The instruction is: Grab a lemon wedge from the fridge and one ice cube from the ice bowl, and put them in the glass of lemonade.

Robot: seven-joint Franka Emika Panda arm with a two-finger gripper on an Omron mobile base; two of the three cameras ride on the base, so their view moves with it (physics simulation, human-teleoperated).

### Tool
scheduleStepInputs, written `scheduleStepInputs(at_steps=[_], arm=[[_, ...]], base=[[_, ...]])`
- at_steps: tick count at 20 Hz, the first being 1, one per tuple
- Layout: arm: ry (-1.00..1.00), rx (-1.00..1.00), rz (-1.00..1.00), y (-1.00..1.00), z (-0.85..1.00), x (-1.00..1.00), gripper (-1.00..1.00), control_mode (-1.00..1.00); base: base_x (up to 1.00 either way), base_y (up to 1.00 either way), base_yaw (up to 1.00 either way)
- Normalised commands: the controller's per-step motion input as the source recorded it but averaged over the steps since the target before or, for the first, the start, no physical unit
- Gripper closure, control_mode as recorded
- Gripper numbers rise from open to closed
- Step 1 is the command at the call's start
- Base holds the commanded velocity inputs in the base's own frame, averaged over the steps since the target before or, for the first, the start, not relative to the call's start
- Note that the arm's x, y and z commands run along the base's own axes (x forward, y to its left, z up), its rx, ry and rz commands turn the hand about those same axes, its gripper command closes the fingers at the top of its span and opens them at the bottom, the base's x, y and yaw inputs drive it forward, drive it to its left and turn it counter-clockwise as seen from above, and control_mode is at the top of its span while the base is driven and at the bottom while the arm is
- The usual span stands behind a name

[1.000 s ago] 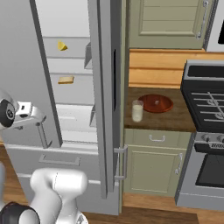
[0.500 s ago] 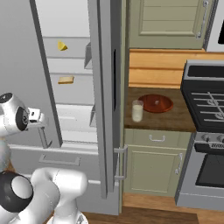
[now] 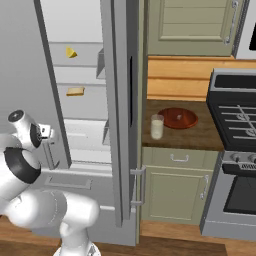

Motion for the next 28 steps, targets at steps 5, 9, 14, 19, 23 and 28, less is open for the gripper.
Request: scheduleStepInputs(at_steps=[5, 9, 14, 19, 23, 28], arm=[[0.0, 0.0, 0.0, 0.03, -0.32, 0.2, -1.0, -1.0], [0.0, 0.01, 0.0, 0.0, -0.1, -0.04, -1.0, -1.0], [-0.05, 0.03, 0.0, 0.0, -0.07, -0.3, -1.0, -1.0], [-0.02, 0.0, -0.05, -0.02, -0.27, 0.0, -1.0, -1.0], [-0.04, 0.0, -0.1, -0.13, -0.24, 0.28, -1.0, -1.0], [-0.02, 0.0, -0.08, -0.02, -0.2, 0.32, -1.0, -1.0]], base=[[0.0, 0.0, 0.0], [0.0, 0.0, 0.0], [0.0, 0.0, 0.0], [0.0, 0.0, 0.0], [0.0, 0.0, 0.0], [0.0, 0.0, 0.0]])
